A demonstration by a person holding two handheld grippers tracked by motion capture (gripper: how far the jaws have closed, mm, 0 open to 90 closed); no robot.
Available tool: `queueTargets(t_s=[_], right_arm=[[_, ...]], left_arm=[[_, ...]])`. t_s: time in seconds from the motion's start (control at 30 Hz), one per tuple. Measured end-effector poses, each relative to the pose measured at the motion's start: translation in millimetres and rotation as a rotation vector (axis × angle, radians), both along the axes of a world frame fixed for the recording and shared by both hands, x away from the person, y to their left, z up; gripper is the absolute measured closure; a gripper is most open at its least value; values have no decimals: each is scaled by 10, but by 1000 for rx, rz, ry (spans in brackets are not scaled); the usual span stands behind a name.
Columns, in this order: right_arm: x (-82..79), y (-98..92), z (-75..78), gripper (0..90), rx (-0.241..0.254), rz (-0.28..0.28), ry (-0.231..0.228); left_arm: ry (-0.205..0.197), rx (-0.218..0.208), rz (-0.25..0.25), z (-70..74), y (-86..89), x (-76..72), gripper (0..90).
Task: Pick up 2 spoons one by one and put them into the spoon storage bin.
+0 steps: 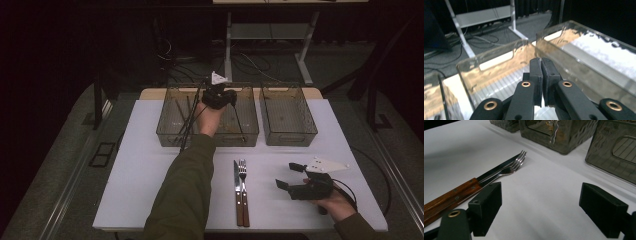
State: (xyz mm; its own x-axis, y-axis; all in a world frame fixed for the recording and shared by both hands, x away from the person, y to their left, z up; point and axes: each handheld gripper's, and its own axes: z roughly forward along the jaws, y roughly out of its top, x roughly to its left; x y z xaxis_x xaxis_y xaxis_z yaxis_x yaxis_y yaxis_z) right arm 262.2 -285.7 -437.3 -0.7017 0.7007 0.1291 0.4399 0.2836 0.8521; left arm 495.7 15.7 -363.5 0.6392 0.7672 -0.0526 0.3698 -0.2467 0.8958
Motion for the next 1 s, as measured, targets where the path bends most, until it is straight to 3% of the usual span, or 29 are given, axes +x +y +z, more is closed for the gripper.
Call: queueTargets(t_s=[0.07,0.1,0.17,0.2,0.3,0.47,0.6,0.67,0.77,1.0], right_arm=[[0,2,-1,182,-1,-1,3],[0,4,-2,182,-1,-1,4],[2,7,-4,182,-3,1,2],[2,7,-4,182,-3,1,1],[1,7,-4,182,-3,0,2],[-3,10,-4,182,-5,1,2],[-4,16,-4,182,-8,4,-2],[-4,20,-6,182,-10,4,0],[-6,23,-7,182,-12,6,0],[-3,27,-11,182,-19,9,-5]], left_arm=[[32,4,2,-39,5,10,866],[29,24,3,-45,22,8,860],[23,20,22,-52,23,4,730],[26,37,22,-48,35,4,674],[18,37,22,-35,36,-12,591],[4,87,-9,12,63,-53,491],[19,49,-31,20,96,-94,457],[27,58,-49,18,117,-133,443],[42,39,-62,8,149,-197,422],[48,1,-101,0,265,-421,371]])
